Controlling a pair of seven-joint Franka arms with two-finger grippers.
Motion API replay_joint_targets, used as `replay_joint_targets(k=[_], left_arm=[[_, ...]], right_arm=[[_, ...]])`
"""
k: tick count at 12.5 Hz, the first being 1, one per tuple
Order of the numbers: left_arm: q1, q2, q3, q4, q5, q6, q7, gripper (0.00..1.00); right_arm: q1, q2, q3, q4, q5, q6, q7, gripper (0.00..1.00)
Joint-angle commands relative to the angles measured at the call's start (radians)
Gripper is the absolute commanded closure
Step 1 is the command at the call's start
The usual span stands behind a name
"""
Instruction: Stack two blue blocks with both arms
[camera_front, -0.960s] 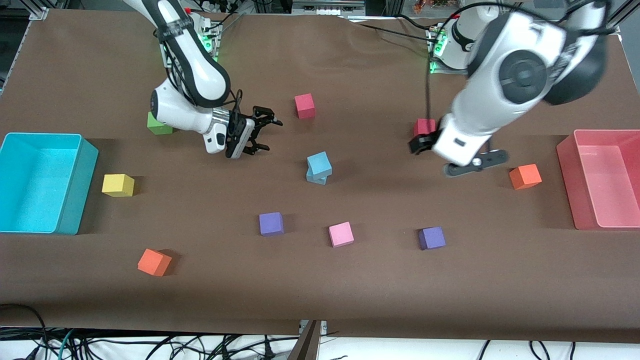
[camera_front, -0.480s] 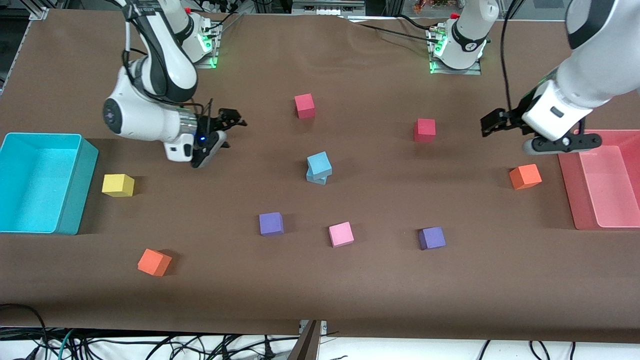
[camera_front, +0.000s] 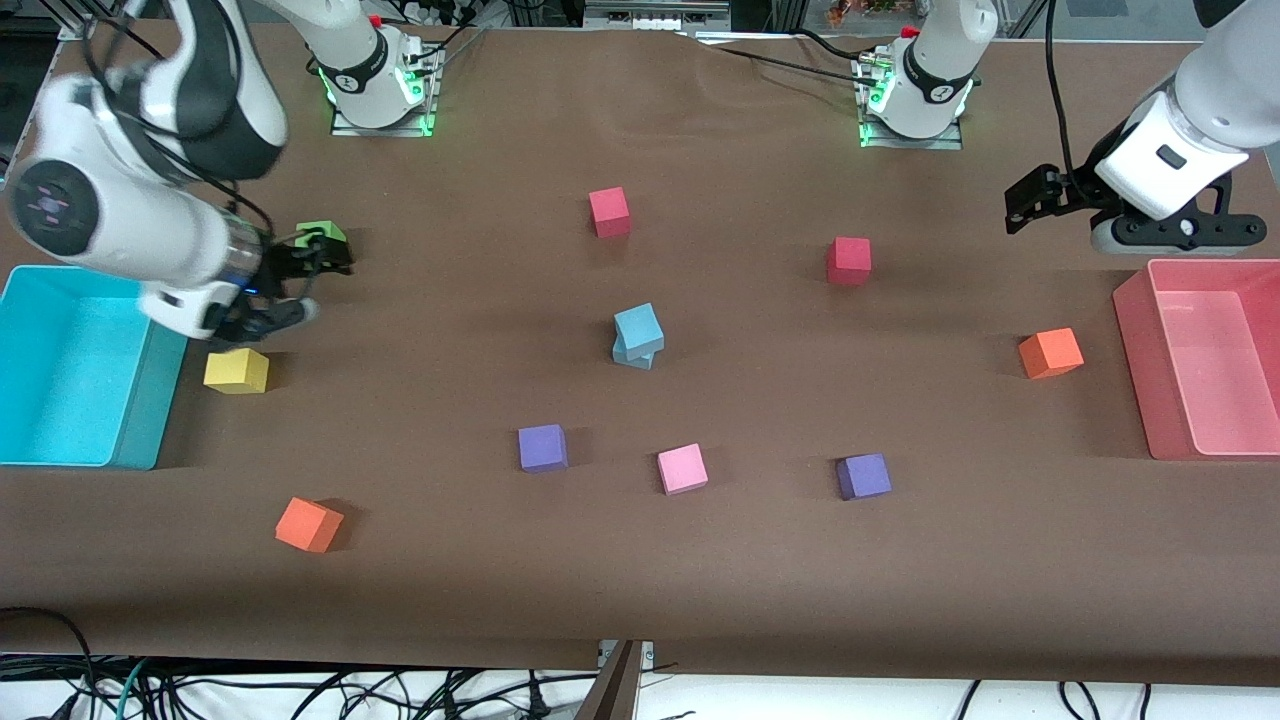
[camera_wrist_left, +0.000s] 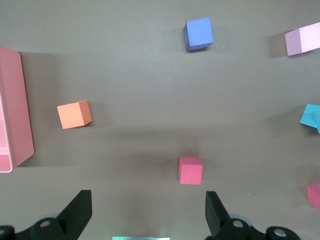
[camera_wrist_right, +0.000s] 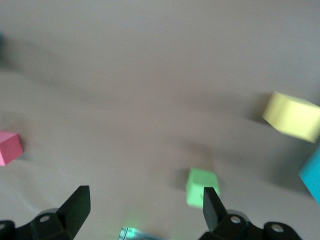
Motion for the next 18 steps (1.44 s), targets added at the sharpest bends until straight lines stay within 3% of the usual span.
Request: replay_joint_targets(k=[1, 4, 6, 11, 18], left_arm=[[0.008, -0.042, -0.006, -0.031, 0.023, -0.018, 0.031, 0.0], [-0.002, -0.042, 0.023, -0.009, 0.025, -0.04, 0.032, 0.0], [-0.002, -0.042, 0.023, -0.011, 0.025, -0.044, 0.032, 0.0], [-0.013, -0.04, 0.023, -0.009, 0.023, -0.044, 0.032, 0.0], [-0.016, -0.039, 0.031, -0.008, 0.023, -0.052, 0.034, 0.0]], right_arm=[[-0.009, -0.031, 0.01, 0.132, -0.056, -0.111, 0.223, 0.0], [-0.107, -0.071, 0.018, 0.135, -0.05, 0.004, 0.178, 0.0], [-0.22, -0.113, 0.102, 0.133, -0.05, 0.021, 0.153, 0.0], [-0.239, -0.159, 0.13, 0.046, -0.05, 0.006, 0.166, 0.0], [-0.267, -0.168, 0.165, 0.04, -0.051, 0.006, 0.163, 0.0]])
